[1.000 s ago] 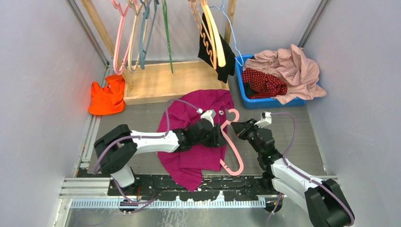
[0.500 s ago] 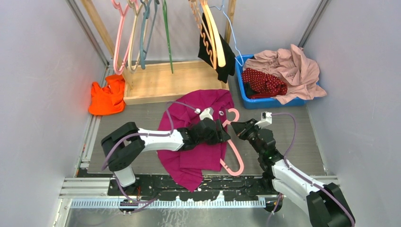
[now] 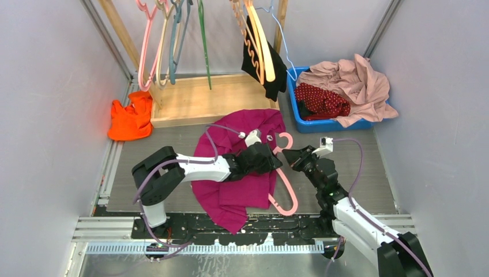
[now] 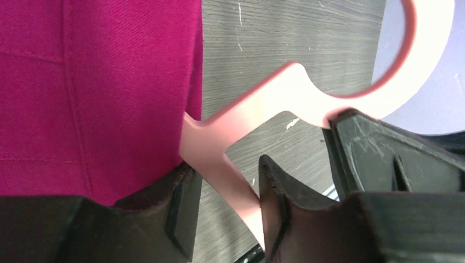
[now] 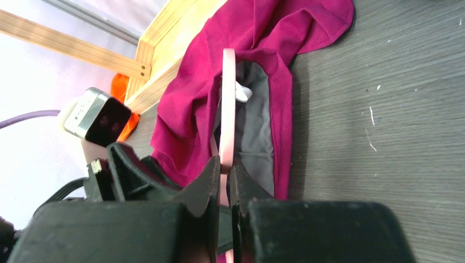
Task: Place the skirt on the hanger
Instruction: Hang the skirt on the hanger.
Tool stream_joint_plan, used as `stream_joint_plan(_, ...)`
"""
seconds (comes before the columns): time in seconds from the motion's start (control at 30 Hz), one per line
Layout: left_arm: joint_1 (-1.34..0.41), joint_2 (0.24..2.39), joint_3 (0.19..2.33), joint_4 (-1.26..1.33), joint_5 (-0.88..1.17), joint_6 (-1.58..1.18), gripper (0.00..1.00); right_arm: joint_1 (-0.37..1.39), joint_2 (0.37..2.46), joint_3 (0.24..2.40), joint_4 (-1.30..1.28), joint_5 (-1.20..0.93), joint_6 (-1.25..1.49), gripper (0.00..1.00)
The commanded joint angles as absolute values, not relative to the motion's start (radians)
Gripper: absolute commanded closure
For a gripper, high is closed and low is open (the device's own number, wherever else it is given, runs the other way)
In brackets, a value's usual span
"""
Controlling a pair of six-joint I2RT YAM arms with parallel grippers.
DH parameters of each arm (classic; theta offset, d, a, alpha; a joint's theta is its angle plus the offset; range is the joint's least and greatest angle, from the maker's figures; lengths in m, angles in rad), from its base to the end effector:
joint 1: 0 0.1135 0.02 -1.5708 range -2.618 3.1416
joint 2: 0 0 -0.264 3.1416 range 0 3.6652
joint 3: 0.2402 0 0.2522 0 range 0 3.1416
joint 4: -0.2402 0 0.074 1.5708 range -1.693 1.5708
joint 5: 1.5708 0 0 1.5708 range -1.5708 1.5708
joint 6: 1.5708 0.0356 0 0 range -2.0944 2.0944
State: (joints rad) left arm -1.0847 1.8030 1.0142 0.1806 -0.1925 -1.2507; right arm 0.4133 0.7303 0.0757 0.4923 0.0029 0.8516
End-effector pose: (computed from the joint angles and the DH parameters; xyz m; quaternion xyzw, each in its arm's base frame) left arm 0.1860 -0.3375 0.1766 -0.1175 0.8756 -0.3904 0.2591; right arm 0.1487 0.0651 0.1704 0.1666 0.7437 0.3818 0.5229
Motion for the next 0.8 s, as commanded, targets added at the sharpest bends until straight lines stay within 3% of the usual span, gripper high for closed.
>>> stream_joint_plan(0.0,-1.088,1.823,1.086,0.147,-0.238,-1.256,0.71,0.420,0.699,0.107,0.485,-0.017,0.839,0.99)
stream_joint_plan(0.17,-1.088,1.817,1.096,0.125,-0.235,-1.230,1.00,0.420,0.684,0.117,0.457,-0.035,0.835,0.98)
stream_joint_plan(0.53,-1.088,1.796,1.069,0.147,-0.198,-1.200,1.00,0.421,0.796,0.102,0.605,-0.062,0.871,0.64)
stream_joint_plan(0.77,-1.087,1.766,1.046,0.157,-0.198,-1.191,1.00,0.420,0.905,0.120,0.718,-0.073,0.884,0.60)
